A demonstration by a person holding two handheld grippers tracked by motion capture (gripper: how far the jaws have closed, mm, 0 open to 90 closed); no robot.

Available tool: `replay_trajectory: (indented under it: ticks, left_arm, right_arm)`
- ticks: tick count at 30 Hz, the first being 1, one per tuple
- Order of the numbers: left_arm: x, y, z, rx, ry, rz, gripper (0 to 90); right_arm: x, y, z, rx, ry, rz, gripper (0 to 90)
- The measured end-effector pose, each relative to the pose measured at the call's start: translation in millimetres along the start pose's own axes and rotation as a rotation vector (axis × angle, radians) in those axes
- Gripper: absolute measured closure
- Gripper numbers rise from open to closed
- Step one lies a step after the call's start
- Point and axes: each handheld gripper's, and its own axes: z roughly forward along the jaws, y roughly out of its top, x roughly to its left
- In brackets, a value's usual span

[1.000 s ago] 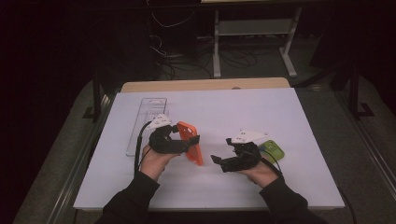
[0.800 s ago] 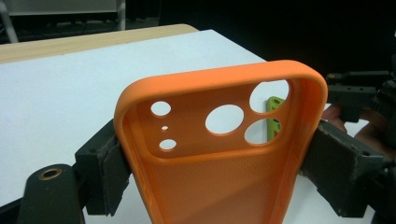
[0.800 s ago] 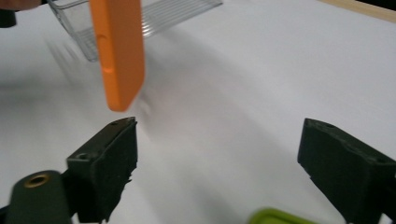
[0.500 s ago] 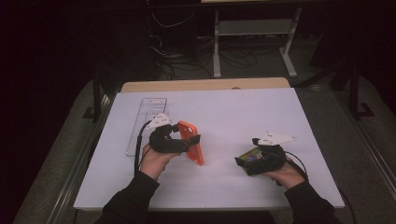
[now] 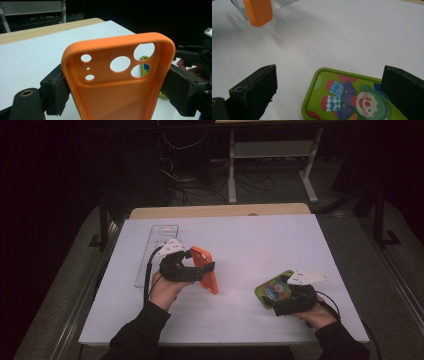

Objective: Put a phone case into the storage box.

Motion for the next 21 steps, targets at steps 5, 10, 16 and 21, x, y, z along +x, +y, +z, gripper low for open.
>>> replay_trajectory:
  ticks: [5,10,16,21]
  left_arm:
    - [0.7,7.3,2.9,-0.001,-0.005,0.025,16.2]
    - [5.8,21.3,3.1,-0.009,0.006,0.05,16.2]
    - [22.2,41.7,-0.9,-0.029,0.041,0.06,16.2]
    - [33.5,53.7,-4.5,-0.024,0.071,0.065,16.2]
  right_arm:
    - [0.2,0.1,1.3,0.003,-0.001,-0.005,0.0]
    - [1.9,0.8,2.1,0.013,-0.006,-0.016,0.0]
    - [1.7,0.5,1.8,0.011,-0.008,-0.012,0.0]
    - [2.5,0.9,1.2,0.007,-0.011,-0.012,0.0]
